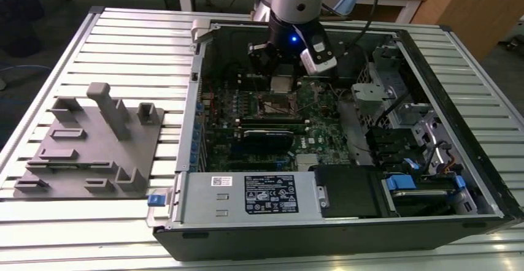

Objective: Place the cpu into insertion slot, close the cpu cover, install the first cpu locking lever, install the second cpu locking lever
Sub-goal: 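Place the cpu into insertion slot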

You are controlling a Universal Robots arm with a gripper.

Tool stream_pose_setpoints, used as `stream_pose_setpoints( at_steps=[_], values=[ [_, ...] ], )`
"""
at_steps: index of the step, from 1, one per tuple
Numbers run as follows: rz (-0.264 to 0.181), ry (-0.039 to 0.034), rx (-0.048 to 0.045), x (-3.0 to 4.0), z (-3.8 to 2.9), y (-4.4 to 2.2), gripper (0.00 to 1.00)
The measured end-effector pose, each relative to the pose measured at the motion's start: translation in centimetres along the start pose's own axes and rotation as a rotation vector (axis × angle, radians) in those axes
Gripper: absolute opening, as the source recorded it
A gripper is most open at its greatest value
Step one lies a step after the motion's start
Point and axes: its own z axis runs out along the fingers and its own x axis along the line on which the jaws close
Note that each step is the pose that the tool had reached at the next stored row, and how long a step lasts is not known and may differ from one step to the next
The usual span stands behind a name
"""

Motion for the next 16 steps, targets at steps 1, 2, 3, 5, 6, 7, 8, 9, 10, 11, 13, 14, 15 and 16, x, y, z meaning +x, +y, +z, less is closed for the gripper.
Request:
stream_pose_setpoints(
  at_steps=[1, 2, 3, 5, 6, 7, 8, 9, 10, 11, 13, 14, 15, 16],
  values=[
    [-0.001, -0.0013, -0.0001, 0.01, 0.13, -0.01, 0.54],
    [-0.001, -0.0024, -0.0003, 0.02, 0.25, -0.02, 0.54],
    [-0.002, -0.0024, -0.0001, 0.02, 0.29, -0.03, 0.54],
    [-0.002, -0.0023, 0.0002, 0.02, 0.30, -0.03, 0.54],
    [-0.002, -0.0025, -0.0001, 0.02, 0.33, -0.03, 0.54],
    [-0.002, -0.0027, -0.0005, 0.02, 0.40, -0.03, 0.54],
    [-0.002, -0.0026, -0.0004, 0.03, 0.52, -0.05, 0.54],
    [-0.002, -0.0025, -0.0002, 0.03, 0.64, -0.06, 0.54],
    [-0.002, -0.0026, -0.0003, 0.03, 0.75, -0.07, 0.54],
    [-0.002, -0.0026, -0.0003, 0.04, 0.80, -0.08, 0.54],
    [-0.002, -0.0025, 0.0000, 0.04, 0.80, -0.08, 0.54],
    [-0.002, -0.0025, 0.0000, 0.04, 0.80, -0.08, 0.54],
    [-0.002, -0.0025, 0.0000, 0.04, 0.81, -0.08, 0.54],
    [-0.002, -0.0025, -0.0001, 0.04, 0.81, -0.08, 0.54]
  ],
)
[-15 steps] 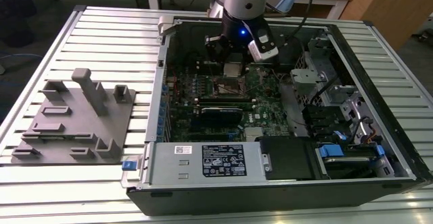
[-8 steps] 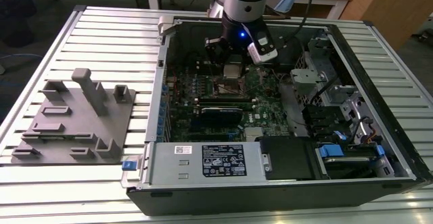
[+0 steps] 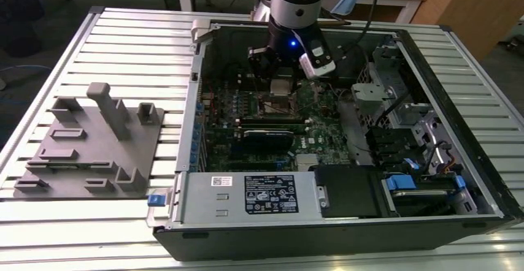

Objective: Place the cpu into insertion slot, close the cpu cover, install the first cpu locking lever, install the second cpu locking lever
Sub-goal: 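Place the cpu into insertion slot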

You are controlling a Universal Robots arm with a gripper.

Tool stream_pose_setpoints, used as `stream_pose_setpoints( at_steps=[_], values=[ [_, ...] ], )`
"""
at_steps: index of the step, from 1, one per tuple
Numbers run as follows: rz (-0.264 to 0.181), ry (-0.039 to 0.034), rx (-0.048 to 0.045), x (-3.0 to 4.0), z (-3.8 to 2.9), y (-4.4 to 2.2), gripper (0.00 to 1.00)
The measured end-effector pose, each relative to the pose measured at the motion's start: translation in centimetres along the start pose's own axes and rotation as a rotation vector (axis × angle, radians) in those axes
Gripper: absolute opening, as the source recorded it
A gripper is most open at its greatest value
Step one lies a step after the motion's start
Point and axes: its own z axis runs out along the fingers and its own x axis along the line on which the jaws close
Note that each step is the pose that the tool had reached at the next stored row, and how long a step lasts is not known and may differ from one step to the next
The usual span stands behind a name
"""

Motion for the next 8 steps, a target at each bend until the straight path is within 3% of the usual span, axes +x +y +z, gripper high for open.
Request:
stream_pose_setpoints(
  at_steps=[3, 8],
  values=[
    [0.008, -0.0008, 0.0002, 0.00, 0.00, 0.00, 0.54],
    [0.088, -0.0081, 0.0016, 0.00, 0.09, -0.01, 0.54]
  ],
)
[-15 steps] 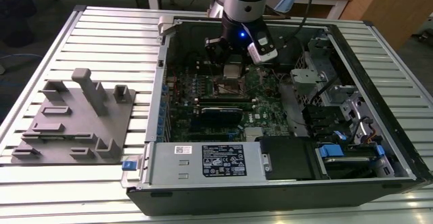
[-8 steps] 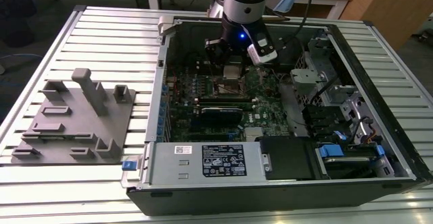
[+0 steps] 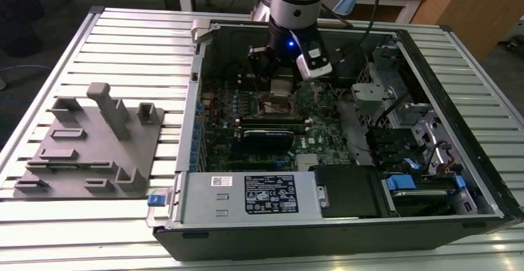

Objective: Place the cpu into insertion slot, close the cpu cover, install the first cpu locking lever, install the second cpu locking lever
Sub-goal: 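Place the cpu into insertion slot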

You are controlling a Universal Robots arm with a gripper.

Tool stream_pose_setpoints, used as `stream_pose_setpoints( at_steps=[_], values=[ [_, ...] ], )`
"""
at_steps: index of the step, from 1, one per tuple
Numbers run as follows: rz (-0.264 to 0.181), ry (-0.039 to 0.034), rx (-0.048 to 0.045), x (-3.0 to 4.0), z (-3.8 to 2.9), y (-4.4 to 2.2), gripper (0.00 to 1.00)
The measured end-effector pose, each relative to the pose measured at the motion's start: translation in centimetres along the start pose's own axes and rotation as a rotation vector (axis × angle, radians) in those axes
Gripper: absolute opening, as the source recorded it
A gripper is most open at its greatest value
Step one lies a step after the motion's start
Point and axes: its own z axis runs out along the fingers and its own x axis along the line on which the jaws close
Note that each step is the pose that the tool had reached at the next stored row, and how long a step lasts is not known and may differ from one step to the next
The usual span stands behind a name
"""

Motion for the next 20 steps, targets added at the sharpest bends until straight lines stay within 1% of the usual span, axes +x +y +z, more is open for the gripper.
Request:
stream_pose_setpoints(
  at_steps=[2, 3, 11, 13, 15, 20],
  values=[
    [0.035, -0.0032, 0.0007, 0.00, 0.03, 0.00, 0.54],
    [0.041, -0.0036, 0.0009, 0.00, 0.03, 0.00, 0.54],
    [0.042, -0.0039, 0.0009, 0.00, 0.04, 0.00, 0.54],
    [0.051, -0.0048, 0.0010, 0.00, 0.04, 0.00, 0.54],
    [0.076, -0.0070, 0.0015, 0.00, 0.05, 0.00, 0.54],
    [0.159, -0.0146, 0.0032, 0.00, 0.08, -0.01, 0.54]
  ],
)
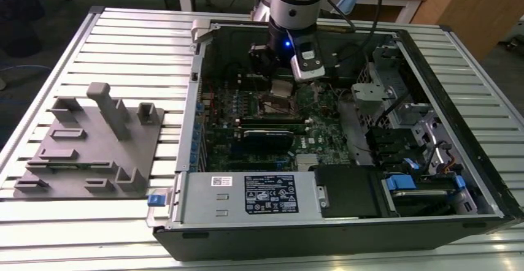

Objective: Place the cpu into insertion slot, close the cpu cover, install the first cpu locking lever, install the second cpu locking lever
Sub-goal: 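Place the cpu into insertion slot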

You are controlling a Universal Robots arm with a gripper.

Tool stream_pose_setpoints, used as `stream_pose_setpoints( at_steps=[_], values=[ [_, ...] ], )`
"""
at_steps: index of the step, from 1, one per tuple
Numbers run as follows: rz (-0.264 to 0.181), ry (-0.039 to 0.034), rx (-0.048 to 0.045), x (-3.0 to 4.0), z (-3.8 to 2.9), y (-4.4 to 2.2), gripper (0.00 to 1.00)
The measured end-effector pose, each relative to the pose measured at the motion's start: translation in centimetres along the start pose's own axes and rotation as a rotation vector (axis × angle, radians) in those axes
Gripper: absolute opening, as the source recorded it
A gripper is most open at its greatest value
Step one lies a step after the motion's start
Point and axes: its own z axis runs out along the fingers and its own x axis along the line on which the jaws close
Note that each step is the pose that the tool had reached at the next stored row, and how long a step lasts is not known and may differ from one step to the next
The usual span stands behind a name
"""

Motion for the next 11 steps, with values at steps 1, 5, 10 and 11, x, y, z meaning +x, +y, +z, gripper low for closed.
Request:
stream_pose_setpoints(
  at_steps=[1, 5, 10, 11],
  values=[
    [0.004, -0.0002, 0.0000, 0.00, 0.00, 0.00, 0.54],
    [0.004, -0.0003, 0.0001, 0.00, 0.00, 0.00, 0.54],
    [0.017, -0.0016, 0.0002, 0.00, 0.00, 0.00, 0.54],
    [0.028, -0.0026, 0.0005, 0.00, 0.01, 0.00, 0.54]
  ],
)
